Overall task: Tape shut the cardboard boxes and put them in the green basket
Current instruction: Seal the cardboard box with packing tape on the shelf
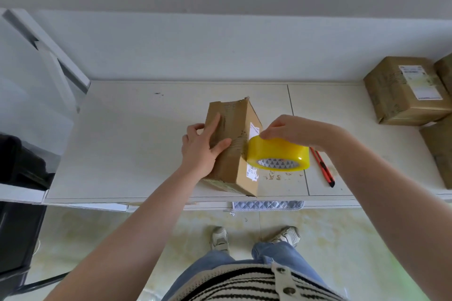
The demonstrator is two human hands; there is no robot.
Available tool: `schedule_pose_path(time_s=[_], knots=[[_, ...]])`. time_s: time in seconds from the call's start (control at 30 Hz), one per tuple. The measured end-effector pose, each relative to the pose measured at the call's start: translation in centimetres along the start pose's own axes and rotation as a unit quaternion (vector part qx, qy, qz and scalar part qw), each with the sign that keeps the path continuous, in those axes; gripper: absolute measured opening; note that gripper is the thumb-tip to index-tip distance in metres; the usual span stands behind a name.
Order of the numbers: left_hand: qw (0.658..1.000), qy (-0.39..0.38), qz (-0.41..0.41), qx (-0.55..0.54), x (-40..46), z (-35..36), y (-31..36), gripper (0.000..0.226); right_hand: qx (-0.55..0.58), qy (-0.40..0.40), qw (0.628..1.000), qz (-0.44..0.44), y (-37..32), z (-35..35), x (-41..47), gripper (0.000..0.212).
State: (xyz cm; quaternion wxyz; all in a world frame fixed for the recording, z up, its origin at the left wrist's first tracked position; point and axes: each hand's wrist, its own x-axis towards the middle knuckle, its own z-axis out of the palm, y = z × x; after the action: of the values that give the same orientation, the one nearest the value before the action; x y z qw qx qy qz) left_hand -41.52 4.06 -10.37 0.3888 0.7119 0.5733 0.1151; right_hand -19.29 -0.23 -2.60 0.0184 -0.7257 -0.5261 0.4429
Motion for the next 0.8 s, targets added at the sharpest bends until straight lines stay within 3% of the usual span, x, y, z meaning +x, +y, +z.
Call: schedule_pose_path(time_s=[0.1,0.2,0.3,0.4,0.47,0.53,0.6,0.67,0.8], knots=[[0.996,-0.019,-0.032,0.086,-0.1,-0.1,1.1,0.062,0.003,0.026,0.999,-0.028,-0.9,0.4,-0.3,0.042],[0.99,-0.079,-0.092,0.068,-0.4,0.8,2.2,0.081,-0.022,0.043,0.998,-0.04,-2.2,0.9,-0.4,0.053],[0.989,-0.085,-0.108,0.046,-0.4,0.8,1.8,0.089,-0.021,0.039,0.998,-0.052,-2.8,1.0,-0.7,0.062],[0.991,-0.073,-0.11,0.006,-0.1,0.1,0.6,0.083,0.081,0.011,0.995,-0.052,-2.2,0.2,-1.4,0.042],[0.993,-0.057,-0.099,0.004,0.0,-0.3,0.1,0.078,0.029,-0.001,0.995,-0.094,-1.7,0.0,-1.3,0.031],[0.995,-0.05,-0.089,-0.01,0.1,-0.6,-0.3,0.078,-0.094,0.032,0.991,-0.094,-1.4,0.4,-0.9,0.049],[0.993,-0.054,-0.09,-0.058,0.2,-1.1,-1.0,0.086,-0.193,0.109,0.973,-0.064,-1.0,0.3,-0.6,0.06],[0.983,-0.057,-0.09,-0.153,0.2,-1.4,-1.6,0.091,-0.22,0.141,0.964,-0.041,-0.2,-0.1,-0.5,0.066],[0.895,-0.106,-0.13,-0.415,-0.2,-0.2,-2.3,0.064,-0.169,0.133,0.976,-0.047,0.4,-0.3,-0.1,0.059]])
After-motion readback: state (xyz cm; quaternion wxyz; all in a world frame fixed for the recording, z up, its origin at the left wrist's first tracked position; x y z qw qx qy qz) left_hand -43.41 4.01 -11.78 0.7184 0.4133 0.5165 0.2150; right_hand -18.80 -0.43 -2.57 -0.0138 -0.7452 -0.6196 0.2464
